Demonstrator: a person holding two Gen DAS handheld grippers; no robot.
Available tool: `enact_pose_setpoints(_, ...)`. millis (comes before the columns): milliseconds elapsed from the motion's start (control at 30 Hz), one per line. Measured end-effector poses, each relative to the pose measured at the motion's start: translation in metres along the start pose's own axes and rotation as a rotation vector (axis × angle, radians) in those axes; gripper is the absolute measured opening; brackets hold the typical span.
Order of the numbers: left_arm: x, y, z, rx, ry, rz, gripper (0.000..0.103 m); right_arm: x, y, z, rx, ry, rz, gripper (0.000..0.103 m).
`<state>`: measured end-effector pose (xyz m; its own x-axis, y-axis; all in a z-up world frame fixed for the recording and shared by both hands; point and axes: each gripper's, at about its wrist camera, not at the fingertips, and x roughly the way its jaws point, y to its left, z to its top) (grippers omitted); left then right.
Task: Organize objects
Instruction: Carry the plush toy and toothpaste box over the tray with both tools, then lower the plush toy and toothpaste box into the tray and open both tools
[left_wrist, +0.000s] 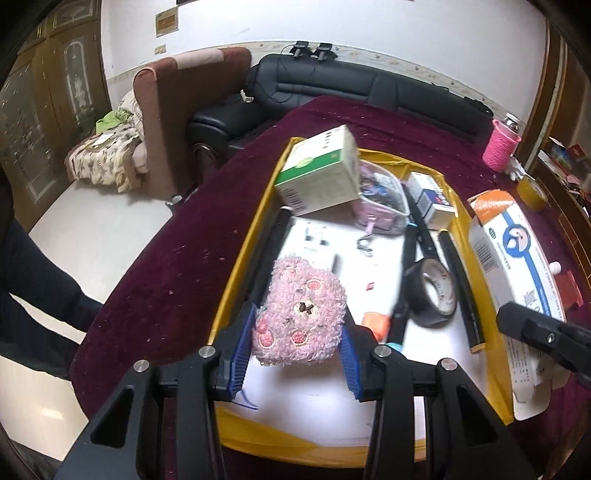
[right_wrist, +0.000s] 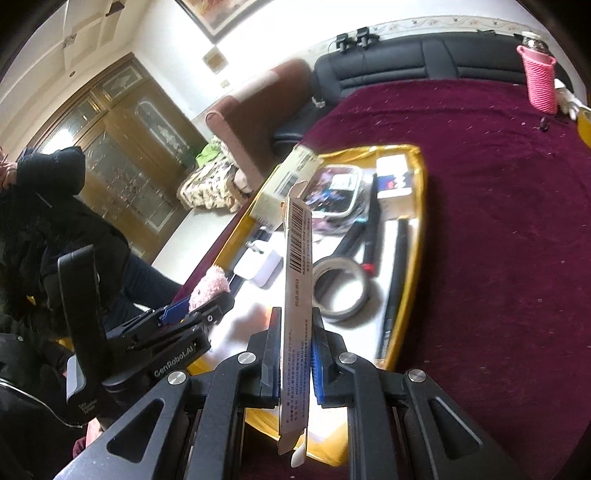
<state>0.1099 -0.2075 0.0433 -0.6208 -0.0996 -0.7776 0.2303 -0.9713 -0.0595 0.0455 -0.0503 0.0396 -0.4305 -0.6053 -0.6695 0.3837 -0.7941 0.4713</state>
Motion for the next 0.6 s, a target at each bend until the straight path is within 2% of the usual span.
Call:
enact_pose_setpoints(200,0.006,0.003,-0.007,0.017,0.024,-0.015,0.042,0.022,0.012,-0.009,-0.023,0.058,0.015,0.014)
enact_pose_setpoints(333,0.016,-0.009,-0.010,0.049,0.049,-0.027,0.042,0.037,0.016,-0.017,-0.034,0.091,-0.008,0.015)
enact_pose_setpoints(600,0.028,-0.021,-0.006,0.115,0.044,0.047,0.043,0.052,0.013,-0.018,-0.047,0.109,-0.071,0.015)
